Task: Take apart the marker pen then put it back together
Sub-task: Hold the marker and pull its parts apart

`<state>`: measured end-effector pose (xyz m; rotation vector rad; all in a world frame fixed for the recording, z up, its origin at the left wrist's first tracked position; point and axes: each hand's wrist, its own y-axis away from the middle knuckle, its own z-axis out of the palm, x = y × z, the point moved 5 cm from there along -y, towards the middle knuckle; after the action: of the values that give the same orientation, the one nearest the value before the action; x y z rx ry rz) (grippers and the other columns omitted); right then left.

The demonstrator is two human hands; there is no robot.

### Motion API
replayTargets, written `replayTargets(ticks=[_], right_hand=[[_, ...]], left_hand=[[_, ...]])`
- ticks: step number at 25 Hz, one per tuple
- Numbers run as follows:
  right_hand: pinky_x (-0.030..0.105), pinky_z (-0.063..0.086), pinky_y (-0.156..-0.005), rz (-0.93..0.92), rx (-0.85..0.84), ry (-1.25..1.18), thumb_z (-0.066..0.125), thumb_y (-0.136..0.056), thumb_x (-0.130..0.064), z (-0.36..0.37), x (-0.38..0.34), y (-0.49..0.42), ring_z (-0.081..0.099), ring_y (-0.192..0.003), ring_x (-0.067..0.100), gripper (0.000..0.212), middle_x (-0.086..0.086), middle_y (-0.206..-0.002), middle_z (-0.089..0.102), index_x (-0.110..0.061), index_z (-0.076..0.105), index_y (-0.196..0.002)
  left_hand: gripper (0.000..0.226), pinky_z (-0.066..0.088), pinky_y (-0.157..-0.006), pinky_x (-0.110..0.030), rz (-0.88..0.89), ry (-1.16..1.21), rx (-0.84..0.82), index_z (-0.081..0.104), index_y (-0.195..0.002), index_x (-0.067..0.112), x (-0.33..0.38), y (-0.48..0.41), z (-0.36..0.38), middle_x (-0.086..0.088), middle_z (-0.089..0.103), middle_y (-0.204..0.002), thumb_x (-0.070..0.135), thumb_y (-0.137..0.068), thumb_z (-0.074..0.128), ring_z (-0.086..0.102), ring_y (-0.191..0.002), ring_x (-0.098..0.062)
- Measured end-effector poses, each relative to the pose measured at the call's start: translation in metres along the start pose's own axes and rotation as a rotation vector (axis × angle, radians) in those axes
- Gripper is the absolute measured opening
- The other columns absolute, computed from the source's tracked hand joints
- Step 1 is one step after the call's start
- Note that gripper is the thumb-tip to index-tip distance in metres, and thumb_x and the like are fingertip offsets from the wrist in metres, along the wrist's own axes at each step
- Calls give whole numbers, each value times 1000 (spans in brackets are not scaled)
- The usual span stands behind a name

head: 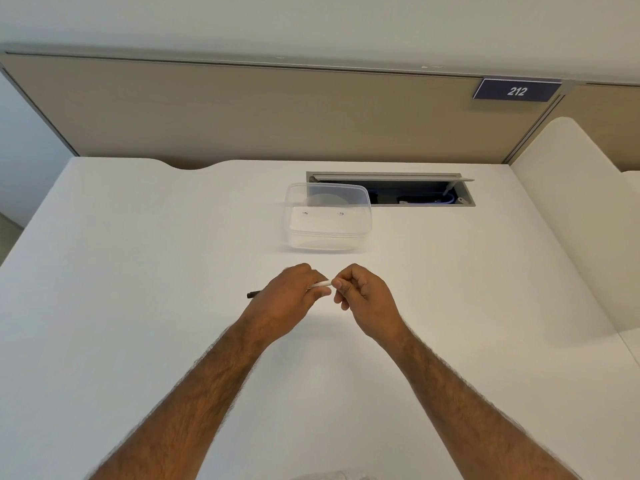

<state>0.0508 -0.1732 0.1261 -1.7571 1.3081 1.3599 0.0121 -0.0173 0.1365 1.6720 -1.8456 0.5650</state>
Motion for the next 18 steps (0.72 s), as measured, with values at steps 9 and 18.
replayTargets(ticks=[9,18], right_hand=[[29,42,-60,-24,9,46,55,-100,-16,4,4,5,51,-60,11,20,-2,-64,61,-10,59,-82],[33,40,-60,-12,15,31,55,-101,-17,5,5,5,49,-60,12,21,1,-63,61,-10,59,-81]], left_hand=[[15,46,-70,-32,-23,-34,39,67,-92,17,-4,1,-3,7,61,-84,25,-100,58,56,-78,-14],[13,41,-64,-28,28,-26,70,62,-84,18,-3,2,-6,9,56,-78,21,-97,62,51,-72,-10]])
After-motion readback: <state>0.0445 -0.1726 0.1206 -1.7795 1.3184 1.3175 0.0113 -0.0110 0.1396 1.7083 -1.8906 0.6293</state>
